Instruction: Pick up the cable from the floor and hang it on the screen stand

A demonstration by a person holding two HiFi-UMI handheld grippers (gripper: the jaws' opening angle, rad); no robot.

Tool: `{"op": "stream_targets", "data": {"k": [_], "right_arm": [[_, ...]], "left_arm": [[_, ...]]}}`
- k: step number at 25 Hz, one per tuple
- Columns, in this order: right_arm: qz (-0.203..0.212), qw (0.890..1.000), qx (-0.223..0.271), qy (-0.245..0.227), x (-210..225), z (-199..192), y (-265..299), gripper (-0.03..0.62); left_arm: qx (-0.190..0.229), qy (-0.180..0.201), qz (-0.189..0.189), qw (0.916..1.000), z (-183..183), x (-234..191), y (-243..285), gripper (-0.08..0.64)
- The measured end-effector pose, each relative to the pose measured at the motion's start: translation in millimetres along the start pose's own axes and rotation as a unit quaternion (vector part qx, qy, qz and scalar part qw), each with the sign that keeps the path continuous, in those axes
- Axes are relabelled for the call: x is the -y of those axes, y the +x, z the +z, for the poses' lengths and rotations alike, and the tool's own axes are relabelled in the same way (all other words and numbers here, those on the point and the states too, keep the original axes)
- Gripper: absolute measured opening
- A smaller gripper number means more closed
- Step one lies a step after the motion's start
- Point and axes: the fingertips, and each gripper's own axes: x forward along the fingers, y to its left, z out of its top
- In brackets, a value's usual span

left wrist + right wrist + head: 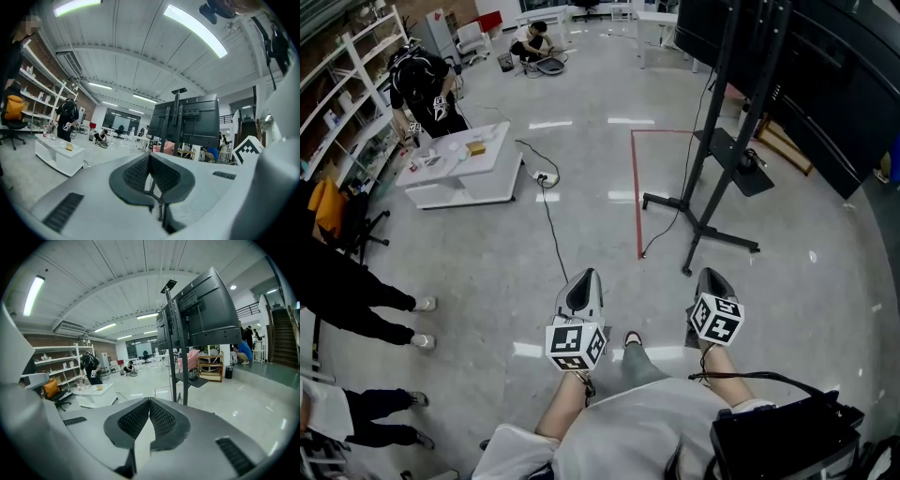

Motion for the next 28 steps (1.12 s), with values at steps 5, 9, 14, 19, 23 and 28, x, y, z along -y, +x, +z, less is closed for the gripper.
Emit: {"op": "stream_targets", "data": {"k": [5, 9, 14, 19, 23, 28], "right_arm": [[0.008, 1.0, -0.001, -0.011, -4.0, 31.7, 61.5, 0.02], [0.012, 1.0, -0.003, -0.027, 2.5, 53.7, 114.8, 0.02], [0.003, 1.0, -0.004, -0.023, -3.6, 76.9, 149.7, 0.02], [0.004, 1.0, -0.002, -0.018, 12.7, 96.4, 194.3, 0.02], [-0.007, 1.0, -0.011, -0.007, 31.6, 94.6, 218.1, 0.02], [-0.022, 1.0, -0.017, 0.007, 48.7, 94.1, 240.1, 0.019]], "left_arm": [[-0.003, 0.006, 0.005, 1.0, 6.5, -19.7, 61.4, 0.003], [-0.003, 0.007, 0.005, 1.0, 3.3, -29.9, 119.6, 0.003], [-0.009, 0.003, -0.004, 0.9999, 12.6, -44.7, 151.2, 0.003], [-0.021, 0.012, -0.016, 0.9996, 9.5, -45.0, 204.9, 0.003], [-0.024, 0.017, -0.022, 0.9993, 9.7, -45.8, 235.9, 0.003], [-0.036, 0.025, -0.037, 0.9983, 5.3, -44.1, 273.5, 0.003]]}}
